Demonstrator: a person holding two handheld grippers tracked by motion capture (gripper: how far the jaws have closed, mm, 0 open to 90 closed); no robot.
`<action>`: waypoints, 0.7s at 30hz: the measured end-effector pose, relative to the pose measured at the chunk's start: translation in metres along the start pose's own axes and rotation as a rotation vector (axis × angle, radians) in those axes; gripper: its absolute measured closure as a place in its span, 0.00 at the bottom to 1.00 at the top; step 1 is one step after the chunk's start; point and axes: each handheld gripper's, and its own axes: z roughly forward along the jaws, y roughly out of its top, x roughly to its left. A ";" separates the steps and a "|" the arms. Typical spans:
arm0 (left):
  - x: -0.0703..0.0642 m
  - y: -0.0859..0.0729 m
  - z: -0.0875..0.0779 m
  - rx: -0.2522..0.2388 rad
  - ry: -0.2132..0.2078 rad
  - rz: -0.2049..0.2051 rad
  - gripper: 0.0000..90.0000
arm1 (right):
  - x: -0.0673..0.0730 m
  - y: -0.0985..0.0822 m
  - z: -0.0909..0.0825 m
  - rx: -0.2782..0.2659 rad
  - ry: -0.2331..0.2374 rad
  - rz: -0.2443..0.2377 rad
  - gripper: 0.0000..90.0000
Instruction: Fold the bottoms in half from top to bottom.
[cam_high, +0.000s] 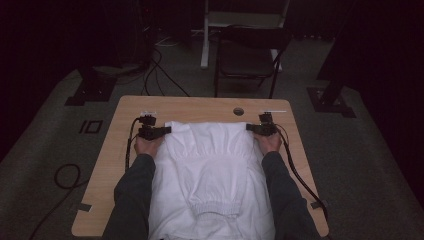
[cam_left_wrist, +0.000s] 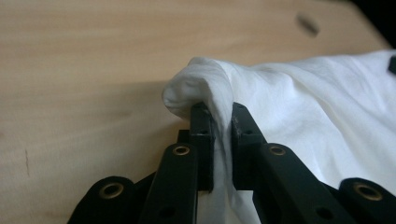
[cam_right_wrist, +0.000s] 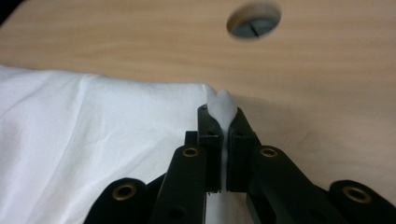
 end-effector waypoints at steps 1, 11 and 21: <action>0.001 0.001 -0.003 -0.020 -0.014 -0.010 0.91 | 0.000 0.002 -0.002 -0.013 0.002 -0.003 0.97; -0.003 0.006 -0.027 -0.110 -0.083 0.000 0.91 | 0.012 0.018 -0.035 -0.125 0.055 -0.078 0.97; -0.029 -0.007 -0.072 -0.150 -0.148 0.126 0.91 | 0.021 -0.009 -0.081 -0.183 0.139 -0.151 0.97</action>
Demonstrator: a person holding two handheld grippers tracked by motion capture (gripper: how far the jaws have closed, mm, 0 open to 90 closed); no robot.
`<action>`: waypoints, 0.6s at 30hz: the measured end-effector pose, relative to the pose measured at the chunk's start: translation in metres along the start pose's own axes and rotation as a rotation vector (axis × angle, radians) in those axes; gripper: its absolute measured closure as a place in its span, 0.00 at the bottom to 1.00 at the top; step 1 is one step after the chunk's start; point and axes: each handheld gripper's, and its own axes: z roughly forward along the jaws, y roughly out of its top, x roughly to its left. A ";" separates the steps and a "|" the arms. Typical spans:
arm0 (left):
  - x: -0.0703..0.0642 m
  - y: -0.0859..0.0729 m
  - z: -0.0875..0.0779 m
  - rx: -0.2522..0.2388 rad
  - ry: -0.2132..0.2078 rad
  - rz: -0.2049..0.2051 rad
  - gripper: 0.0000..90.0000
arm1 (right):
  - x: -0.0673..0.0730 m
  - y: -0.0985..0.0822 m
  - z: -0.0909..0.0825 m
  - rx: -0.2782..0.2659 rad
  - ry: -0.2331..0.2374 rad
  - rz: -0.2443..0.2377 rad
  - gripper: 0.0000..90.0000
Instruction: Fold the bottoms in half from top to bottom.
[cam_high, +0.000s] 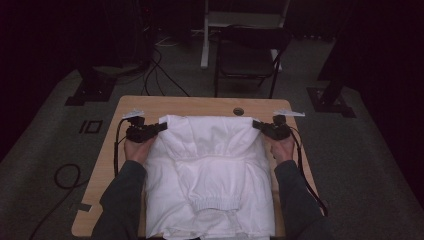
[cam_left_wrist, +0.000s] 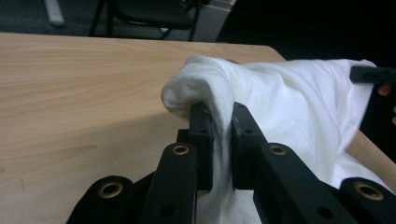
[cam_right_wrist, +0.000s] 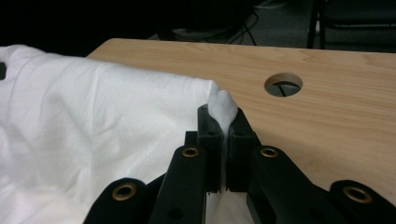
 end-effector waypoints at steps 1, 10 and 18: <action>-0.003 -0.002 -0.004 0.008 0.000 0.017 0.91 | 0.003 -0.004 -0.007 -0.006 0.014 -0.002 0.97; -0.030 -0.041 -0.034 0.065 -0.040 0.075 0.90 | 0.021 -0.046 -0.047 0.023 0.081 -0.037 0.97; -0.044 -0.107 -0.037 0.257 -0.033 0.092 0.89 | 0.032 -0.098 -0.053 0.175 0.094 -0.072 0.97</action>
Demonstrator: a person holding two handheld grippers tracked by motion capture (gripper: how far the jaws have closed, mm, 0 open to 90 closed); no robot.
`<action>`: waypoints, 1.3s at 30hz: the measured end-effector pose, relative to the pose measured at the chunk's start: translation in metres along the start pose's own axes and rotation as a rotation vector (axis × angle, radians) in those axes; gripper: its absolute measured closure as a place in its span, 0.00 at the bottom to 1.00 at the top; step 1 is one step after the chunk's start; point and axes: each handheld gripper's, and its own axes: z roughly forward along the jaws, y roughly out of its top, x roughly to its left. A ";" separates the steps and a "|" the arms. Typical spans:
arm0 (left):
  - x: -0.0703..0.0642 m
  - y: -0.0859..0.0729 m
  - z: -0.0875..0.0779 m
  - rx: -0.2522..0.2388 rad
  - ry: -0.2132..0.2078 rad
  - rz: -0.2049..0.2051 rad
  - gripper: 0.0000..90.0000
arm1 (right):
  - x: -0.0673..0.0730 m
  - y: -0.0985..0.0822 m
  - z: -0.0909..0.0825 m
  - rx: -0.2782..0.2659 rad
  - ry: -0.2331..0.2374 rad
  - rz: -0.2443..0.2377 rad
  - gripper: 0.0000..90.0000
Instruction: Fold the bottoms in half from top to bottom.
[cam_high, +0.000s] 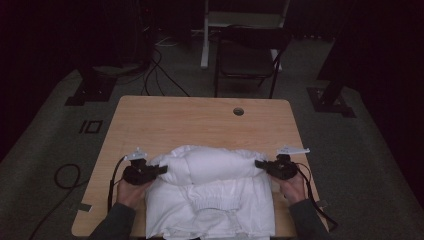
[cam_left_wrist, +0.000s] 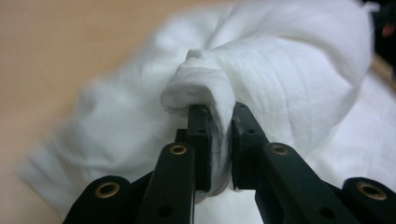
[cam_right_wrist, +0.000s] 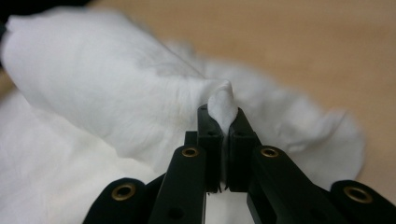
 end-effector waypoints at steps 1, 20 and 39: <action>-0.002 -0.006 0.003 0.027 0.005 0.014 0.89 | 0.002 -0.008 0.002 0.027 -0.006 -0.010 0.97; 0.019 0.015 0.050 0.062 0.178 0.071 0.89 | -0.012 0.000 0.057 0.156 -0.080 -0.017 0.96; 0.069 0.074 0.085 0.010 0.312 -0.100 0.90 | -0.046 0.065 0.116 0.158 -0.218 0.059 0.97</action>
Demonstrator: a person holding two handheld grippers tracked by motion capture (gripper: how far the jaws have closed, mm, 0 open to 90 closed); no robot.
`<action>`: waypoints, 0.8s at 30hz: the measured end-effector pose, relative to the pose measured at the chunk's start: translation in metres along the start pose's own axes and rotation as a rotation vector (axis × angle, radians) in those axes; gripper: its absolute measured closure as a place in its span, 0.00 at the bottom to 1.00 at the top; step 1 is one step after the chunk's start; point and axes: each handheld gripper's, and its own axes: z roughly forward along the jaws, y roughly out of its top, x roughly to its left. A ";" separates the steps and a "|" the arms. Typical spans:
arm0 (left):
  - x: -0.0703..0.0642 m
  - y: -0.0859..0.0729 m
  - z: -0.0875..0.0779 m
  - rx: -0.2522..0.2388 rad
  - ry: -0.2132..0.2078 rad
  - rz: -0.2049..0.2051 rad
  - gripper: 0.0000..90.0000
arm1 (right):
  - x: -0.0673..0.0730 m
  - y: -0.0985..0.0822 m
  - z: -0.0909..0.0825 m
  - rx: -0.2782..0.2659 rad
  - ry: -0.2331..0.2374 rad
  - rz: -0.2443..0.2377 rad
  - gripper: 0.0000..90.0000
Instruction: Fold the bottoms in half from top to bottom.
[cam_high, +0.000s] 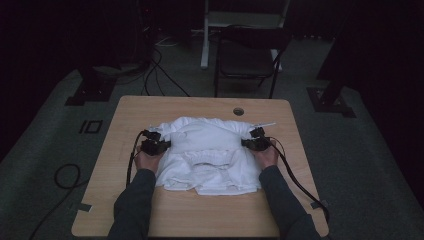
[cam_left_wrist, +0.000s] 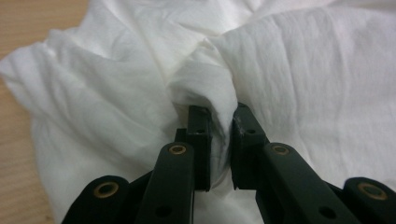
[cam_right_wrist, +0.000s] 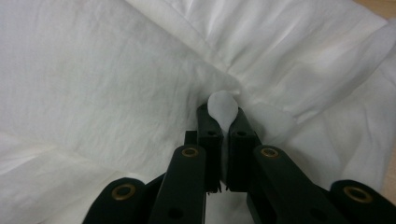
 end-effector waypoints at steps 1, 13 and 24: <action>0.001 0.002 -0.004 -0.015 -0.005 -0.007 0.90 | -0.001 0.002 -0.001 -0.001 0.004 0.015 0.97; 0.001 0.031 -0.083 -0.315 -0.177 -0.030 0.91 | -0.005 0.023 -0.072 -0.298 -0.006 -0.019 0.97; -0.016 0.022 -0.139 -0.424 -0.258 0.036 0.91 | -0.002 0.010 -0.135 -0.464 0.011 -0.076 0.98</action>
